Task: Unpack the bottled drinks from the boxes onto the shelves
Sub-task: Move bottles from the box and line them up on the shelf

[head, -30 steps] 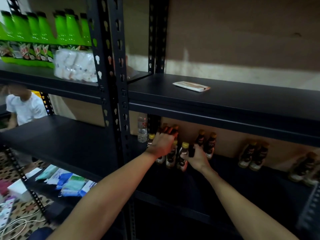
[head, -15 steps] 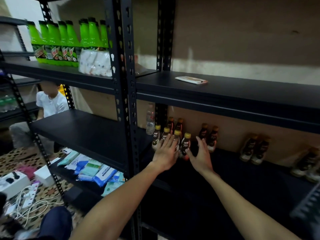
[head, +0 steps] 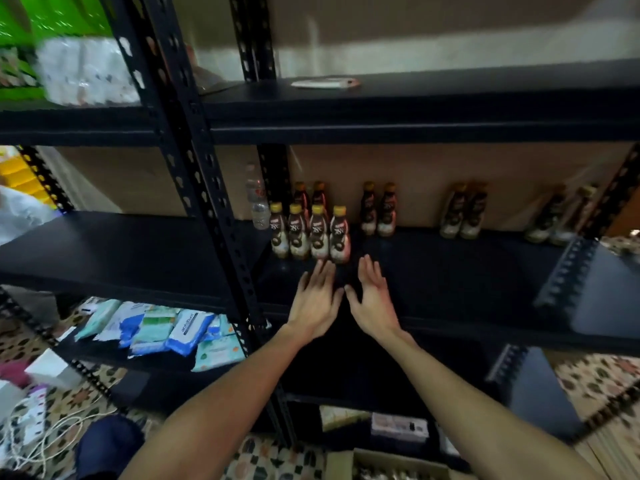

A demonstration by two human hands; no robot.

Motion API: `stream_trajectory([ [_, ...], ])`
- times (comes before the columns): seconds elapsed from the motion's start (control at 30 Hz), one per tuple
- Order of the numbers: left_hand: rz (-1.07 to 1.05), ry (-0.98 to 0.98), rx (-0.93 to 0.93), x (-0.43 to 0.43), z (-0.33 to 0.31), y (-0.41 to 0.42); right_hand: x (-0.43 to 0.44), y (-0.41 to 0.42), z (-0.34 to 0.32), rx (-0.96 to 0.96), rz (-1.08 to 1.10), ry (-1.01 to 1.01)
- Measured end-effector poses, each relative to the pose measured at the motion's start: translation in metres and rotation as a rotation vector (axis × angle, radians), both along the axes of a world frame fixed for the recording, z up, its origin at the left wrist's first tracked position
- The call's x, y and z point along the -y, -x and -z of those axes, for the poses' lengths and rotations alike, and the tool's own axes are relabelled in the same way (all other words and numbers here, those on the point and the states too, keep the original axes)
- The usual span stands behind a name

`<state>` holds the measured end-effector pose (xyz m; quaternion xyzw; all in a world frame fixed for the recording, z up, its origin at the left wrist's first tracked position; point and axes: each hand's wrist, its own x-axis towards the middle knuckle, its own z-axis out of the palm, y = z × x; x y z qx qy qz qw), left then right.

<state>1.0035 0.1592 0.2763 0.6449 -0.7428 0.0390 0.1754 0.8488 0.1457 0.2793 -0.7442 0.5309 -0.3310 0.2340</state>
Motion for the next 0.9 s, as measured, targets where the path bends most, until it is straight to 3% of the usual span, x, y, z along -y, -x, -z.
stream_trajectory([
  [0.2,0.032,0.041,-0.018,-0.039,0.054,0.024,-0.039,0.024,0.039,-0.1,0.072,0.079],
  [0.43,0.094,-0.1,-0.017,-0.089,0.116,0.057,-0.089,0.051,0.107,-0.159,0.085,-0.001],
  [0.9,0.2,-0.785,-0.078,-0.153,0.305,0.093,-0.197,0.126,0.332,-0.215,0.136,-0.565],
])
